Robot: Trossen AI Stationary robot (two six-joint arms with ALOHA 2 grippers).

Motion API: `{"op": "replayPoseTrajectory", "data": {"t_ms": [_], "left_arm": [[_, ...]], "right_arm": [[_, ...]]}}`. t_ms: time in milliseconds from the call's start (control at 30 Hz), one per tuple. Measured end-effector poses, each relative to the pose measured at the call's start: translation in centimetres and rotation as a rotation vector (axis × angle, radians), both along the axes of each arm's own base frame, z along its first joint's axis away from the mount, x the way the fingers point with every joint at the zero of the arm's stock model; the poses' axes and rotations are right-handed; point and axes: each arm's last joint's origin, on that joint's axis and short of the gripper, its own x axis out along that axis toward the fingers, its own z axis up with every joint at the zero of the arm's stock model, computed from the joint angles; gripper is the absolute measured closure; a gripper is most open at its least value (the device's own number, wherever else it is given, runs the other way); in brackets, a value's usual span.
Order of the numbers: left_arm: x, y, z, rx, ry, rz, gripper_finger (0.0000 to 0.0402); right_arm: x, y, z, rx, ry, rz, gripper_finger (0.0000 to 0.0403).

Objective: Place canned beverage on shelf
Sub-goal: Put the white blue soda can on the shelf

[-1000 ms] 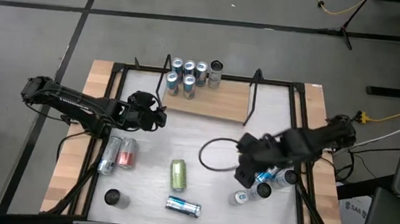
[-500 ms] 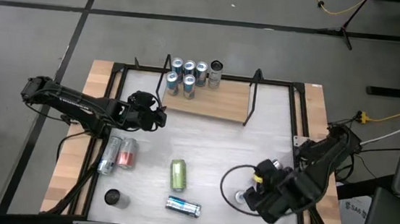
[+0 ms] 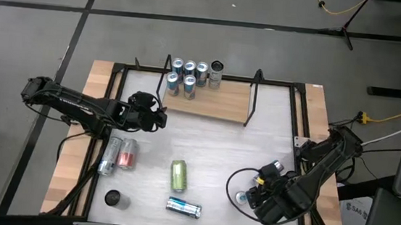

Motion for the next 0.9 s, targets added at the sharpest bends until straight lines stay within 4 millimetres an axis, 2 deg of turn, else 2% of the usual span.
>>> {"op": "replayPoseTrajectory", "data": {"t_ms": [300,900], "left_arm": [[0.0,0.0,0.0,-0.013,0.002,-0.01,0.0138],[0.0,0.0,-0.1,-0.013,0.003,-0.011,0.0138]], "right_arm": [[0.0,0.0,-0.3,-0.003,0.009,-0.028,0.0022],[1.4,1.4,-3.2,-0.085,0.07,-0.021,0.0023]]}}
